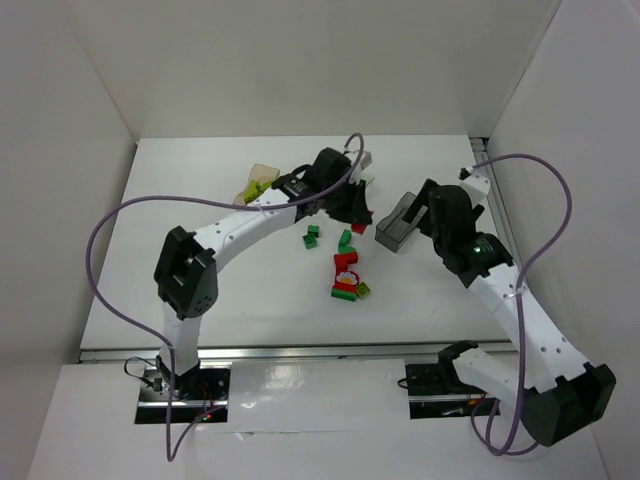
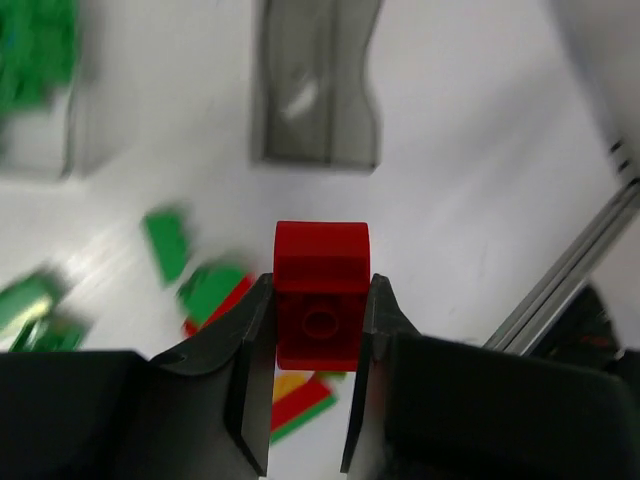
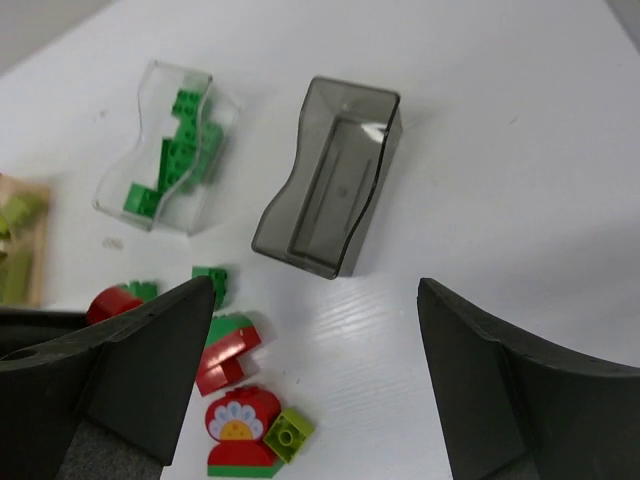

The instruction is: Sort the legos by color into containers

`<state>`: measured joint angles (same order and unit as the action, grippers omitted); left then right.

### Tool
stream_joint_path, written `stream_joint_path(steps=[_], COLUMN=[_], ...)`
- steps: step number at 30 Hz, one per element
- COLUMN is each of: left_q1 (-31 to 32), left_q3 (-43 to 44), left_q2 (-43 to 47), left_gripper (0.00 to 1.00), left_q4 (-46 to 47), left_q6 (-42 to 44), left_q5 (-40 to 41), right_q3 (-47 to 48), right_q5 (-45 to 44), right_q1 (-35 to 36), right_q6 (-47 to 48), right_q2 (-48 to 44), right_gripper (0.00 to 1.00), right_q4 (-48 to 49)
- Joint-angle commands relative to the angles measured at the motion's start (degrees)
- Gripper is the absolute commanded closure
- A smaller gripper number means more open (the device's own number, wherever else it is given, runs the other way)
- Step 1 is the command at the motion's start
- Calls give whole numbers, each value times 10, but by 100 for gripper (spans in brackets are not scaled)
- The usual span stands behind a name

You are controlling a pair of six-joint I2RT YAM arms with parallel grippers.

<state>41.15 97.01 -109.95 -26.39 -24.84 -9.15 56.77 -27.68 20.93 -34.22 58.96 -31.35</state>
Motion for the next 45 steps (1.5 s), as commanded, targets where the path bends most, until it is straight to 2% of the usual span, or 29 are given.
stream_joint_path(steps=[1, 8, 10, 11, 12, 14, 16, 17, 22, 26, 27, 30, 31, 34, 37, 40, 45], left_q1=[19, 24, 24, 30, 30, 30, 30, 30, 30, 24, 14, -22, -34, -76, -125, -137, -148], left_q3=[107, 295, 330, 345, 376, 412, 416, 405, 316, 233, 190, 119, 70, -42, -128, -175, -205], left_q2=[-70, -222, -266, -280, -294, -329, -323, -315, -210, -108, -88, -7, 12, 96, 166, 195, 203], left_gripper=[100, 100, 94, 87, 63, 38, 15, 11, 8, 16, 21, 24, 24, 22, 21, 21, 21], left_q4=[27, 35, 35, 40, 40, 30, 30, 30, 37, 6, -19, -58, -84, -93, -93, -79, -79], left_q6=[-37, -62, -62, -62, -55, -42, -36, -36, -14, -7, -23, -69, -80, -120, -134, -140, -140], left_q5=[-28, -28, -28, -21, -21, -15, -27, -27, -21, 62, 80, 148, 162, 212, 212, 217, 217], right_q3=[18, 12, 18, 18, 18, 18, 23, 23, 4, -10, -21, -62, -72, -85, -53, -31, 18], right_q5=[-70, -92, -92, -98, -98, -98, -98, -98, -50, 9, 45, 110, 152, 205, 214, 207, 207], right_q1=[-4, -10, -10, -10, -10, -10, -10, -10, -10, -10, -10, -10, -10, 31, 88, 132, 158], right_q6=[-30, -36, -36, -36, -36, -36, -41, -41, -32, -17, -6, 11, 11, 19, 42, 57, 81], right_q2=[-39, -85, -91, -96, -97, -97, -97, -97, -97, -58, -53, -21, -9, 51, 124, 192, 298], right_gripper=[11, 11, 11, 11, 11, 11, 11, 11, 11, 11, 11, 11, 11, 9, 6, 6, 9], right_q4=[-31, -43, -49, -49, -55, -60, -68, -68, -42, -34, -20, 2, 21, 55, 74, 91, 110])
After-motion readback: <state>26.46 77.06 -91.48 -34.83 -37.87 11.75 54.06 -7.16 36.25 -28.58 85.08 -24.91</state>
